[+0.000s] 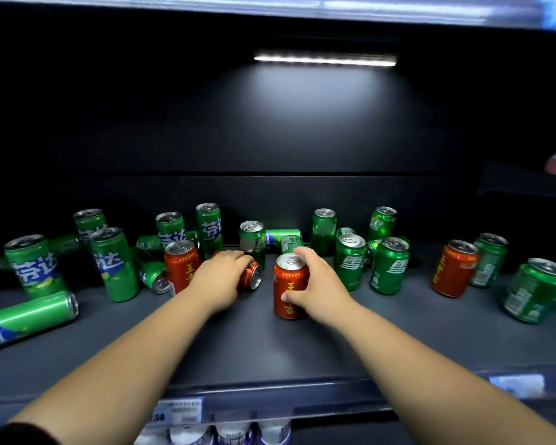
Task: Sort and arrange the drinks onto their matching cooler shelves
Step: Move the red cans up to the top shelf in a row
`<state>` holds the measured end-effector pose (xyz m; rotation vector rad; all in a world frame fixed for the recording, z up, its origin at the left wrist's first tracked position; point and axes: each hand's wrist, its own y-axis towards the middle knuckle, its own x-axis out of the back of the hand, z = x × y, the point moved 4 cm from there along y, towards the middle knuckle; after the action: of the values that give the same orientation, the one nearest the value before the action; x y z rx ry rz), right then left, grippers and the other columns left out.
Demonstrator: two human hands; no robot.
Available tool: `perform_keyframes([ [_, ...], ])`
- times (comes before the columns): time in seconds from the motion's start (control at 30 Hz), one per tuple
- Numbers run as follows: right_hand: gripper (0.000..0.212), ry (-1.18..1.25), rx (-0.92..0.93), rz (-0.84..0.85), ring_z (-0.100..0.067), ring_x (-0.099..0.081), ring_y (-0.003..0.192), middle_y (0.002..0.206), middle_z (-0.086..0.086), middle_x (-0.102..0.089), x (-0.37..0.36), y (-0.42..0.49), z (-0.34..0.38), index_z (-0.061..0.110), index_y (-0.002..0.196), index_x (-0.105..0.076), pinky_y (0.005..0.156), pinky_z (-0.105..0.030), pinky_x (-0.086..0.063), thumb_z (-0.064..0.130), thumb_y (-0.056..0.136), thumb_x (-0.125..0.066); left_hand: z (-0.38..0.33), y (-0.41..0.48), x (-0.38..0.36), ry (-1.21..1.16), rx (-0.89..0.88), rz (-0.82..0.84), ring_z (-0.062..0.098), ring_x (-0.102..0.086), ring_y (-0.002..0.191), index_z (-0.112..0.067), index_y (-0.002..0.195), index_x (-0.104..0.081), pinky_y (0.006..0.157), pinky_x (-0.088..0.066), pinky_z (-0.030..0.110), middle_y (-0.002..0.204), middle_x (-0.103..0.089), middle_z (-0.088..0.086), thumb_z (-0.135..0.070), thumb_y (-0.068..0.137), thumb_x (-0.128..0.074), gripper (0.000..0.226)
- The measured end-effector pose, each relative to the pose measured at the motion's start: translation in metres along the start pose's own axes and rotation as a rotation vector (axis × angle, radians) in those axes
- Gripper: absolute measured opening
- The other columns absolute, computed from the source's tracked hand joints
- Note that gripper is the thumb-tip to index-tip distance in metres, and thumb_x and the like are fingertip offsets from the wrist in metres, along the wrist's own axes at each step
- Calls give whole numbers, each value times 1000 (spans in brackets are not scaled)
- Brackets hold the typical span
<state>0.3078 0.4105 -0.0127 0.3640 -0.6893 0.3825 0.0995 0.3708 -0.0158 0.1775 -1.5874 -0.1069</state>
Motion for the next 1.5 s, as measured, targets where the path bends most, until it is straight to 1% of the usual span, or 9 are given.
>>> perform_keyframes([
  [0.17,92,-12,-19,-21,-15,-51,126,140,7,-47,-5,-3,-6,37,145,-36,107,-38,-45,30,69,-87,10,13,-11,69,-31,-2,26,-43,133,-24,147,-40,106,-42,41,144,-48,0,-20,76,-72,78],
  [0.47,89,75,-40,-77,-16,-56,122,137,7,-51,-12,-5,-11,47,137,-38,106,-42,-48,30,64,-87,11,10,-8,32,-110,-95,20,-52,125,-31,136,-48,98,-46,38,135,-56,-8,-45,68,-80,76],
  [0.63,90,87,-41,-80,-17,-56,122,137,3,-52,-15,-6,-14,41,141,-38,107,-42,-48,25,68,-87,6,-5,1,-315,-9,-175,17,-53,126,-31,140,-46,99,-47,36,139,-53,-8,-52,72,-78,78],
  [0.73,99,110,-50,-82,-16,-56,123,137,5,-52,-16,-7,-15,43,144,-31,107,-42,-48,29,64,-87,10,-14,-6,-619,83,-202,11,-58,114,-34,130,-49,97,-49,36,127,-60,-8,-53,68,-80,72],
  [0.9,109,189,-86,-85,-12,-54,125,133,8,-51,-25,-12,-26,34,151,-23,109,-36,-46,15,68,-90,4,-34,-21,-953,205,-234,1,-61,99,-29,113,-50,90,-51,28,108,-62,-14,-30,71,-87,56],
  [1.1,87,315,-96,-106,-17,-55,127,135,3,-55,-28,-13,-32,39,129,-39,110,-43,-46,10,67,-92,-1,-38,-30,-878,213,-95,11,-62,104,-29,123,-44,90,-47,28,111,-62,-10,-19,64,-91,75],
  [1.23,85,378,-47,-129,-18,-59,124,134,-1,-60,-10,-22,-30,31,134,-47,108,-44,-49,7,66,-92,-9,-44,-22,-915,264,-137,7,-64,101,-34,122,-49,94,-52,34,117,-65,-6,-26,59,-94,78],
  [1.37,87,396,16,-167,-15,-60,120,132,1,-60,35,-33,-20,26,139,-50,103,-36,-51,12,66,-93,-36,-49,9,-936,232,-225,12,-63,106,-41,128,-46,96,-53,43,122,-61,-7,-42,54,-93,87],
  [1.5,88,384,111,-220,-2,-61,112,129,7,-60,101,-53,-5,33,140,-49,97,-30,-53,21,66,-94,-86,-52,63,-949,160,-329,8,-64,100,-41,130,-46,90,-55,38,117,-60,-11,-37,61,-92,84],
])
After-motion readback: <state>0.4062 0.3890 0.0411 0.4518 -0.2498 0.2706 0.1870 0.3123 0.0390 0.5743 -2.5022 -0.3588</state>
